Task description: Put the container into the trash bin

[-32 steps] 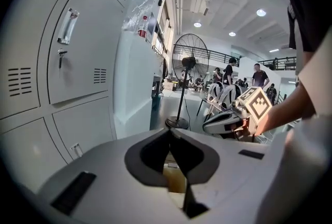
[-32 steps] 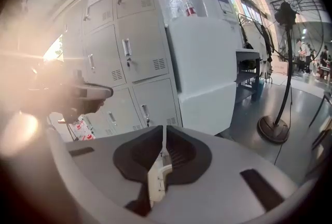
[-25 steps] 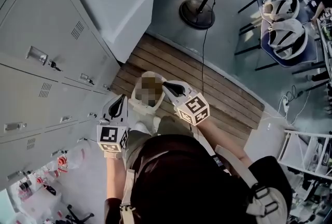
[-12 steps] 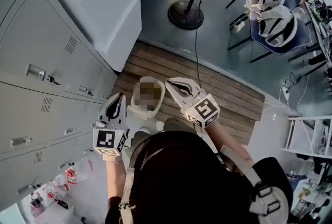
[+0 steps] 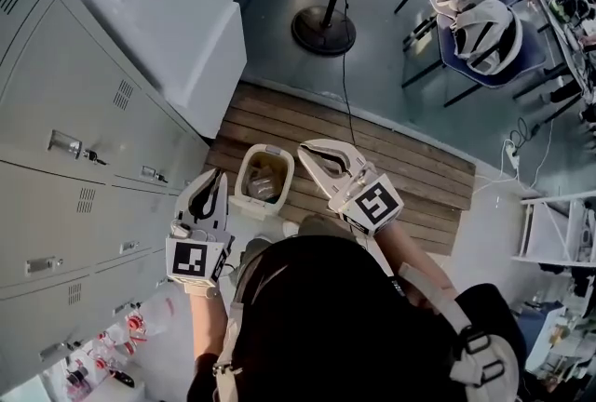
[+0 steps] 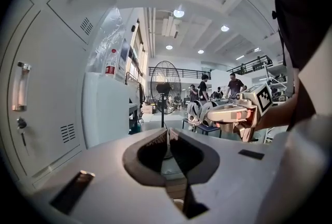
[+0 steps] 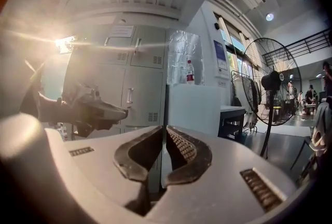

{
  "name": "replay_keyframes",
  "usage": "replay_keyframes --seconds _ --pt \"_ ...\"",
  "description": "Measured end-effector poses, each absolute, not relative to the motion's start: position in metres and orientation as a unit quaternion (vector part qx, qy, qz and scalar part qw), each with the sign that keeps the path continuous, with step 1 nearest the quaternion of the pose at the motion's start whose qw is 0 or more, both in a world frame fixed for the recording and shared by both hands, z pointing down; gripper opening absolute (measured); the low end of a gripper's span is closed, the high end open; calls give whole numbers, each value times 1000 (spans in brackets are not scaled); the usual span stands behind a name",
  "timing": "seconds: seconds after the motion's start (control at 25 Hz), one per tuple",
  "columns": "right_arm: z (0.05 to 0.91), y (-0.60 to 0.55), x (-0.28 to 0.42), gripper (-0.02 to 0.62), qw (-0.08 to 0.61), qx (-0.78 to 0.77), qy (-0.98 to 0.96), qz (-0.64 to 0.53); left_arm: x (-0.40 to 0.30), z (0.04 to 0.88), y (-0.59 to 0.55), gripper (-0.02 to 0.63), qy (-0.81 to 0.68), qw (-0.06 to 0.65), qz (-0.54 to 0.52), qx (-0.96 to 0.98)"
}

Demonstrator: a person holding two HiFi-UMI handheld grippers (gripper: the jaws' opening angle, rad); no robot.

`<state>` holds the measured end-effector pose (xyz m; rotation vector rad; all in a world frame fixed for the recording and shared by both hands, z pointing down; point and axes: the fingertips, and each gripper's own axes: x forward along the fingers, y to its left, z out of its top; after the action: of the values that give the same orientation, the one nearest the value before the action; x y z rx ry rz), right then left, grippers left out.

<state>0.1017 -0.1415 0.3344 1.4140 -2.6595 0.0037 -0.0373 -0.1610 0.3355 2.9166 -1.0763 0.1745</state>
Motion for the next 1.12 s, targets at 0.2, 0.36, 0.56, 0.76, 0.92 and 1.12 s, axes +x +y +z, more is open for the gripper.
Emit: replay_keyframes --seconds 0.2,0.36,0.56,0.76,0.92,1.12 --pt "326 -134 103 34 61 473 -879 -13 -34 321 -154 9 -343 3 52 938" --pt "326 -127 100 34 58 472 -880 -10 -34 317 -149 9 -344 0 50 938" --pt "328 -123 96 34 54 472 -880 -2 -38 314 -144 9 -348 -2 54 936" --pt "337 -121 90 28 73 469 -880 -2 -41 317 -140 9 -353 2 64 933" --pt "341 -121 84 28 79 465 -882 1 -45 322 -137 9 -356 8 69 932" --pt "341 -121 77 28 74 454 -888 0 -49 324 -134 9 -353 6 56 934"
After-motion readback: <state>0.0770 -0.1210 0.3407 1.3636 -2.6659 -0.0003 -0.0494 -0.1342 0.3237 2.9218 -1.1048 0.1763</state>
